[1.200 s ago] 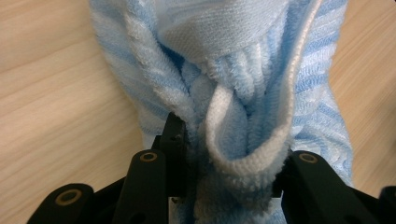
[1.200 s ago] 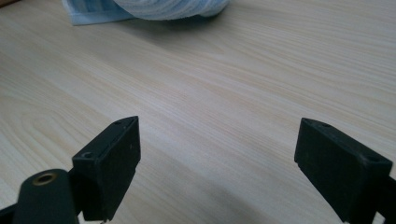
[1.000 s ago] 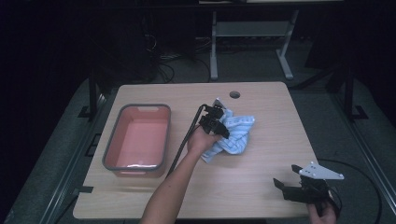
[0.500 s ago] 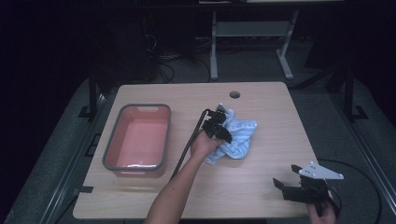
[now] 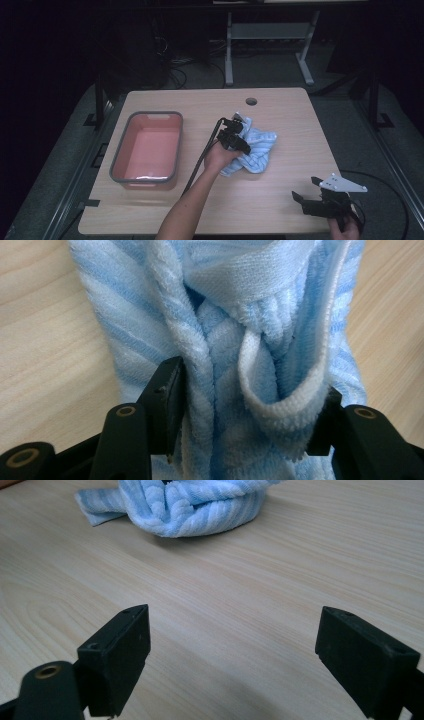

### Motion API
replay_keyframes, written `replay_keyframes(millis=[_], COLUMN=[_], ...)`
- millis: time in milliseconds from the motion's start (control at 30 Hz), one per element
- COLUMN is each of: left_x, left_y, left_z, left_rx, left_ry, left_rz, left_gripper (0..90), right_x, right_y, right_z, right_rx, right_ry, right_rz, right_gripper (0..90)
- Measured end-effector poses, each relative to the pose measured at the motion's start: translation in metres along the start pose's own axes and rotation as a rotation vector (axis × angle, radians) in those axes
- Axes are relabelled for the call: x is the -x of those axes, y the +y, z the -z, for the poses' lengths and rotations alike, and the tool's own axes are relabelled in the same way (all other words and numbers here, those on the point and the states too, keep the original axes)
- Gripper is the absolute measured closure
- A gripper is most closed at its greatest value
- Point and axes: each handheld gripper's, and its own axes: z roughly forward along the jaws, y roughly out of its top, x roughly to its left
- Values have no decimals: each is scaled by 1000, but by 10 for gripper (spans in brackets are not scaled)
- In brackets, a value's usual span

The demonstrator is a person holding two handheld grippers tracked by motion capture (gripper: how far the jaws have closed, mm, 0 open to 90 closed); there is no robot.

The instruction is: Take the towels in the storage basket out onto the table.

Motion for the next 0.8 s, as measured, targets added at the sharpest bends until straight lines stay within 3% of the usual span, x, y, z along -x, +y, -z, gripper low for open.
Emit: replay_keyframes(millis=[167,233,400,633,800], left_x=[0,1,4,6,7], left_y=[0,0,-1,-5,-9], left_z=[-1,0,6,13,17], left_rx=[-1,-1,31,42,76], left_ry=[-17,-15,-27,-35,-50], left_rz=[15,2,11,-7,10], left_gripper=[426,417,387,375,355], right_x=[-1,0,-2,-2,-2], right_y=[0,1,1,1,1], right_z=[-1,-2,-1,-2,-3], right_rx=[-5,-4,-1,0,-8], right_ry=[-2,-3,-2,2,-5], right_rz=[3,10,12,11,6], right_gripper=[138,138,138,138,138])
